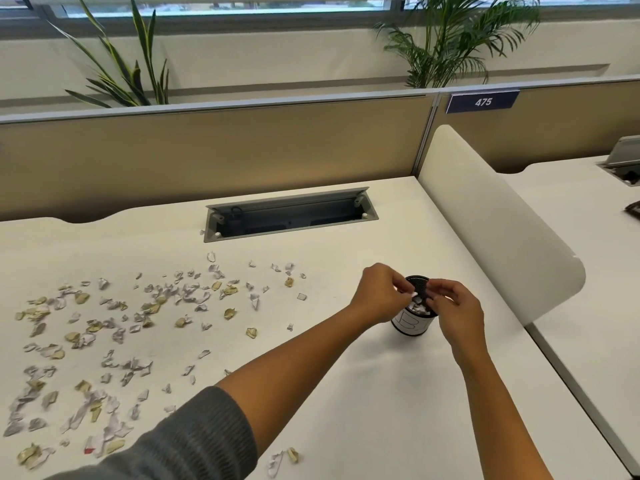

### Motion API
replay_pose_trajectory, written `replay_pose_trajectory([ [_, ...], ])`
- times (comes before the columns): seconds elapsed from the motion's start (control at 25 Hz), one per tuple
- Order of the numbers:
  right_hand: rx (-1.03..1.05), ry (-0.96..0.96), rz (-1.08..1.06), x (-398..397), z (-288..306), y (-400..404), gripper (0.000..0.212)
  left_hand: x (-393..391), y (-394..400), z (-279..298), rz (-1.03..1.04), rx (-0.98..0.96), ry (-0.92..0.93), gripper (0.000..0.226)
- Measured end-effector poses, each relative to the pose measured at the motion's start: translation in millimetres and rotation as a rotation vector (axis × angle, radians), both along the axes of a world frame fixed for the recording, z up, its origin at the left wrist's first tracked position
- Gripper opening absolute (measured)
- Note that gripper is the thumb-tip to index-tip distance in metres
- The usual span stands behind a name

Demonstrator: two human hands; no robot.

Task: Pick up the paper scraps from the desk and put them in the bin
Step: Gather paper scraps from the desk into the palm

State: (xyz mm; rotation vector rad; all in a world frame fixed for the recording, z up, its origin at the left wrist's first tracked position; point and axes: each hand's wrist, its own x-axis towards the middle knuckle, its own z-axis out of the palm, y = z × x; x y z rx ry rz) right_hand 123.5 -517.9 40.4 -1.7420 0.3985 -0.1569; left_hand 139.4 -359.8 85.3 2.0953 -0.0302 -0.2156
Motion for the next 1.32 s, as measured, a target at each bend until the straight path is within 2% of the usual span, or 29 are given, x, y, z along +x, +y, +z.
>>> replay_pose_trajectory([
  [0.2,0.027,0.007,-0.03,-1,-3,-3,0.032,10,-12,2,-0.009,-0.036,0.062,0.03],
  [0.36,0.078,0.011,-0.039,-2,-7,-3,0.031,8,1,-3,0.012,-0.145,0.141,0.049],
  [0.52,0.073,-0.005,-0.02,-2,-5,7,0.03,-1,23,-15,0.032,-0.154,0.121,0.046],
  [0.76,0.065,-0.054,0.064,-6,3,36,0.029,-39,93,-63,0.103,0.084,0.073,0.035],
  [0.96,0.041,0.009,0.287,-14,-4,83,0.029,-74,160,-93,0.237,0.258,0.027,0.034],
  [1.04,0.005,0.05,0.373,-19,-11,105,0.029,-81,183,-99,0.249,0.346,-0.006,0.041],
  [1.12,-0.048,0.096,0.466,-26,-22,125,0.03,-89,205,-103,0.21,0.409,0.012,0.048],
  [1.24,-0.219,0.152,0.664,-38,-38,150,0.033,-108,230,-109,0.002,0.522,0.062,0.05],
  [1.32,-0.352,0.122,0.786,-43,-47,160,0.039,-114,242,-108,-0.105,0.575,0.063,0.049],
])
